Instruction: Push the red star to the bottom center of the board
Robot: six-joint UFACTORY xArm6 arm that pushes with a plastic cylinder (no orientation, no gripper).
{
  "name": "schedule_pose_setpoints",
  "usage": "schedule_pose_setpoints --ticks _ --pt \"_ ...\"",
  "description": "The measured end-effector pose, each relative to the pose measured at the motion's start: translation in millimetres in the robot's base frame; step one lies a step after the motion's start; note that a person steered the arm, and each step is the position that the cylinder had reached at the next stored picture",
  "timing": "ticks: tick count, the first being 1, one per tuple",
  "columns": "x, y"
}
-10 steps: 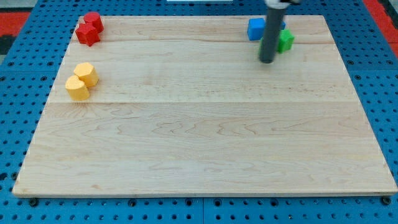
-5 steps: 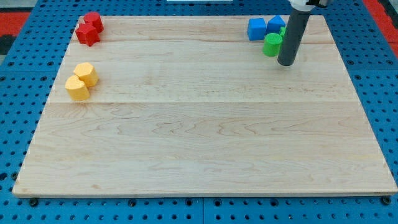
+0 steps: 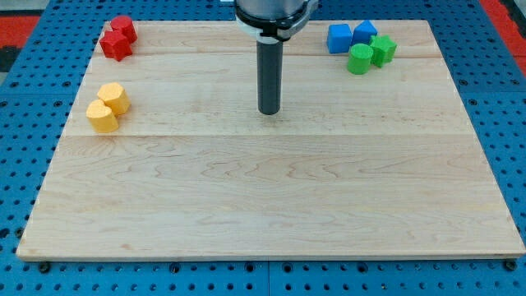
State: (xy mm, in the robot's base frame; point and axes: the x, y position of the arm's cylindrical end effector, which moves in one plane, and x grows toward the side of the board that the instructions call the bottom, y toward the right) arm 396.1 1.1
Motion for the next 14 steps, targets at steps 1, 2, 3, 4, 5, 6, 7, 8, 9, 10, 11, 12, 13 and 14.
schedule_pose_setpoints --ticks 1,2,3,4,5,6,7,8,9,10,11,12,13,14 --pt "-28.0 -23.7" --pt "-65.7 -43.7" --pt "-122.0 -47.0" --pt "-159.0 -76.1" --pt "-192.0 -115.6" --pt "-204.7 -160.9" --pt "-204.4 -208.7" --pt "-204.6 -262.3" --pt "-204.8 -285.3" --pt "-204.9 -298.6" --pt "-202.8 -305.8" --pt "-175.7 -276.4" --pt "-152.8 -222.8" --pt "-110.6 -220.0"
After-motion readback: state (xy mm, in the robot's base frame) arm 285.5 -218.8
